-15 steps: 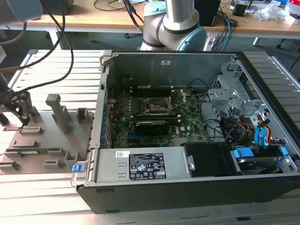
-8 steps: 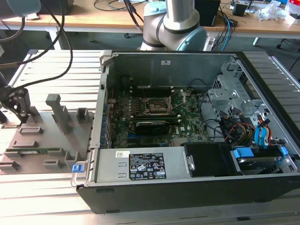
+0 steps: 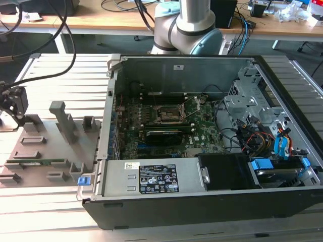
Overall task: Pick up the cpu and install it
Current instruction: 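Pick up the cpu and move it towards the insertion slot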
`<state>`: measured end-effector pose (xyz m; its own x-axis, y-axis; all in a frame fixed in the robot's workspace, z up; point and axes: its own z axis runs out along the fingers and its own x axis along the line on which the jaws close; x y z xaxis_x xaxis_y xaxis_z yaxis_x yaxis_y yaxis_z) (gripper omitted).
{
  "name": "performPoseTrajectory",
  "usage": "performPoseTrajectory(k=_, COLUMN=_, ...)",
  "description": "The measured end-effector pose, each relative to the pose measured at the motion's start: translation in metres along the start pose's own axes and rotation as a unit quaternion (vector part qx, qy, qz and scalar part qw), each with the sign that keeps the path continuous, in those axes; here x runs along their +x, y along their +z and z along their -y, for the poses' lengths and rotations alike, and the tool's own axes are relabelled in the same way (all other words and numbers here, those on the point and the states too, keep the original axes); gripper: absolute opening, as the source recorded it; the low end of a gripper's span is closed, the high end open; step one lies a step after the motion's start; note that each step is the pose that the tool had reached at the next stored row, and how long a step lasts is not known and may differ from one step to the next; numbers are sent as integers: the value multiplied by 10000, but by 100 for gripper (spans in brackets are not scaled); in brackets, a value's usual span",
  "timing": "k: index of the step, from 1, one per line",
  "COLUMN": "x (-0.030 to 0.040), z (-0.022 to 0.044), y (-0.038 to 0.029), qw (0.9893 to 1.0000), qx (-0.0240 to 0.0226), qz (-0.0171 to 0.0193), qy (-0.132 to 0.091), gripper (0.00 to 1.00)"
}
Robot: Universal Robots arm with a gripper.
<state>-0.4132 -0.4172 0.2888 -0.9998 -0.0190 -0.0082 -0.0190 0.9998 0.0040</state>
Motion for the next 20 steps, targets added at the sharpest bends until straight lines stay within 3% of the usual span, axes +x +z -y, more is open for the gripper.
performPoseTrajectory(k=7, x=-1, z=-1, y=-192, qw=10000, qx=0, qz=0, qy=0, gripper=55)
performPoseTrajectory(k=20, x=-3, z=-2, y=-387, qw=10000, qx=0, qz=0, qy=0, gripper=55)
